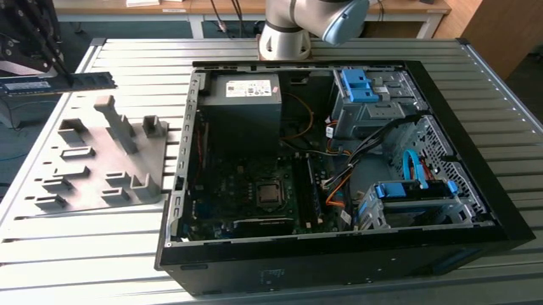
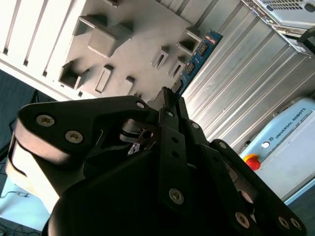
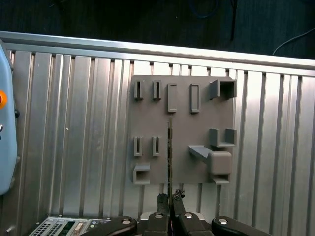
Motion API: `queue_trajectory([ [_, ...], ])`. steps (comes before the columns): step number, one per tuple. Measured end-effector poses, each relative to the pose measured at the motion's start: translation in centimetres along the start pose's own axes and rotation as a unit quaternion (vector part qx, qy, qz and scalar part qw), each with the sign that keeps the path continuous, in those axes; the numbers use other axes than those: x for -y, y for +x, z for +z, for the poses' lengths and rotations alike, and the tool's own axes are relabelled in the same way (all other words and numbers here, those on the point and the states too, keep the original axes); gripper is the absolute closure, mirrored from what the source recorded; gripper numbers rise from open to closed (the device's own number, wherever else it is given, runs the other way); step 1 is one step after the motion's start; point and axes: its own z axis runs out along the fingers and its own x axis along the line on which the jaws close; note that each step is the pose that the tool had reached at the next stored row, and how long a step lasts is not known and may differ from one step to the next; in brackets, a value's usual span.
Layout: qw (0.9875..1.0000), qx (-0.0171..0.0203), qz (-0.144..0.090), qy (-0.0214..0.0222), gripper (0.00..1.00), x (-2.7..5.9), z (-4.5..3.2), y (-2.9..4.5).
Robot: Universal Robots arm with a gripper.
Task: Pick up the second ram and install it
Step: 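Pick up the second ram and move it above second insertion slot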
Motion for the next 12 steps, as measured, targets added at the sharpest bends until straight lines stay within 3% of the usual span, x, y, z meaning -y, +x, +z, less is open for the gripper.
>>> queue_trajectory([
  [12, 1.0000, 0.0000, 0.000, 0.0000, 0.86, 1.80, 0.00, 0.11],
])
